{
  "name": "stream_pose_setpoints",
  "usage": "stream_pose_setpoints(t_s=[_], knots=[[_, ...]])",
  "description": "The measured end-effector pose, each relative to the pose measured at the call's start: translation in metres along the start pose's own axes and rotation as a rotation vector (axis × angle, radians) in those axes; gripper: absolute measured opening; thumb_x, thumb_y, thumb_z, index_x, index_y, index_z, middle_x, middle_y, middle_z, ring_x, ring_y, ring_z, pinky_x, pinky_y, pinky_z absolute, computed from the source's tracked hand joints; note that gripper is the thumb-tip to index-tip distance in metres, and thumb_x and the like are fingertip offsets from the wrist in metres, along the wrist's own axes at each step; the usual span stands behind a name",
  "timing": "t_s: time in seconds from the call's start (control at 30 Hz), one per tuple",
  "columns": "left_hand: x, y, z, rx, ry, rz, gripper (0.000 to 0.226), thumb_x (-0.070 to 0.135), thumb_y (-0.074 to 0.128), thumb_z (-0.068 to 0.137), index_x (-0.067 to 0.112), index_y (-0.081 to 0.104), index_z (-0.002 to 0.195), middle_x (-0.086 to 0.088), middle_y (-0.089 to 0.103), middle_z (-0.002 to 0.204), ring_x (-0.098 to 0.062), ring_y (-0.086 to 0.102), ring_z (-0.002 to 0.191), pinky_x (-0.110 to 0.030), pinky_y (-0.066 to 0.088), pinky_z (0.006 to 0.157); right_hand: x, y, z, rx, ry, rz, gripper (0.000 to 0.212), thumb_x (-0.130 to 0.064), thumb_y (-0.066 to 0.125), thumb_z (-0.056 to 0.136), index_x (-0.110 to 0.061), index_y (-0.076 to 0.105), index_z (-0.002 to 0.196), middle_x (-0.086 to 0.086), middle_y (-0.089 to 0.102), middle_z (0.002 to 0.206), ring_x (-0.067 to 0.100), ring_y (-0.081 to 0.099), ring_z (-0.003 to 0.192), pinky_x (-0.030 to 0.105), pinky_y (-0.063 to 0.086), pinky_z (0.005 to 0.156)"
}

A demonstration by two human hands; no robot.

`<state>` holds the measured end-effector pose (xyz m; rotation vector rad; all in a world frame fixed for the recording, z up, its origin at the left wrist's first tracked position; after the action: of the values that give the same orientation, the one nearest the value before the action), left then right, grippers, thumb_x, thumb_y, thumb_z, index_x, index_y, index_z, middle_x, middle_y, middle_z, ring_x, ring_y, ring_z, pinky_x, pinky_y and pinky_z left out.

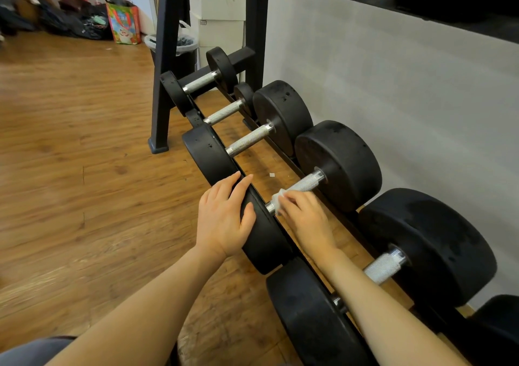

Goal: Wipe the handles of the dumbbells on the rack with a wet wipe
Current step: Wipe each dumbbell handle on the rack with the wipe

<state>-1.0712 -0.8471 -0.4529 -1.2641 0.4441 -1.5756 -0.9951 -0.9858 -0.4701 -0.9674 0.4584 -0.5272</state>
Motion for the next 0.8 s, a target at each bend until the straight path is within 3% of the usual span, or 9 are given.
stream_pose_setpoints(t_s=[0.1, 0.17, 0.27, 0.43, 0.6, 0.8], knots=[[-0.001, 0.001, 0.000, -0.003, -0.002, 0.005, 0.060, 0.044, 0.031, 0.090, 0.022, 0.047, 0.145, -0.004, 0.046, 0.148, -0.022, 0.040, 0.135, -0.038, 0.028, 0.109, -0.012, 0.007, 0.001, -0.057, -0.043, 0.087, 0.020, -0.026, 0.052, 0.099, -0.019, 0.063, 0.114, -0.003, 0.061, 0.104, 0.011, 0.055, 0.097, 0.033, 0.046, 0.085], [0.000, 0.001, 0.000, -0.004, 0.002, 0.006, 0.060, 0.044, 0.031, 0.091, 0.022, 0.047, 0.145, -0.004, 0.047, 0.148, -0.022, 0.040, 0.135, -0.036, 0.026, 0.108, -0.006, 0.000, 0.000, -0.007, -0.039, 0.023, 0.025, -0.019, 0.064, 0.089, -0.012, 0.065, 0.114, 0.002, 0.064, 0.105, 0.019, 0.060, 0.093, 0.035, 0.048, 0.075], [0.000, 0.001, 0.001, 0.002, 0.004, 0.007, 0.060, 0.043, 0.032, 0.091, 0.022, 0.047, 0.145, -0.004, 0.047, 0.148, -0.021, 0.040, 0.135, -0.034, 0.025, 0.107, 0.003, -0.005, -0.001, 0.041, -0.044, -0.026, 0.028, -0.024, 0.064, 0.086, -0.010, 0.067, 0.111, 0.003, 0.065, 0.104, 0.019, 0.061, 0.086, 0.033, 0.049, 0.067], [-0.001, 0.001, 0.000, 0.001, -0.003, 0.006, 0.060, 0.043, 0.031, 0.091, 0.021, 0.047, 0.145, -0.004, 0.047, 0.148, -0.022, 0.040, 0.135, -0.036, 0.027, 0.108, -0.012, 0.001, -0.002, 0.030, -0.132, 0.009, 0.045, -0.006, 0.082, 0.070, -0.002, 0.067, 0.113, 0.009, 0.067, 0.106, 0.025, 0.065, 0.089, 0.037, 0.057, 0.063], [0.000, 0.001, -0.001, -0.002, -0.007, 0.008, 0.060, 0.043, 0.031, 0.092, 0.022, 0.045, 0.146, -0.004, 0.046, 0.149, -0.021, 0.040, 0.136, -0.032, 0.025, 0.108, 0.011, 0.010, -0.002, 0.011, 0.006, 0.178, 0.040, -0.023, 0.048, 0.093, -0.003, 0.057, 0.127, 0.014, 0.062, 0.121, 0.029, 0.063, 0.105, 0.045, 0.059, 0.077], [-0.001, 0.002, -0.001, -0.086, -0.039, -0.044, 0.065, 0.050, 0.028, 0.091, 0.026, 0.037, 0.151, 0.001, 0.037, 0.156, -0.015, 0.030, 0.143, -0.030, 0.020, 0.115, 0.017, 0.011, -0.003, -0.007, 0.033, 0.167, 0.053, 0.000, 0.074, 0.079, -0.005, 0.059, 0.130, 0.013, 0.064, 0.123, 0.028, 0.061, 0.111, 0.046, 0.056, 0.087]])
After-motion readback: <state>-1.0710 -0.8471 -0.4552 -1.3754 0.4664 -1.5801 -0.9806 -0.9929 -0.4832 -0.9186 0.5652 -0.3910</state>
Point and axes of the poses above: each hand's wrist, its own z-axis towards the middle knuckle, its own y-axis out of the palm, x = y × z, the point moved 10 cm from there along z, towards the middle knuckle
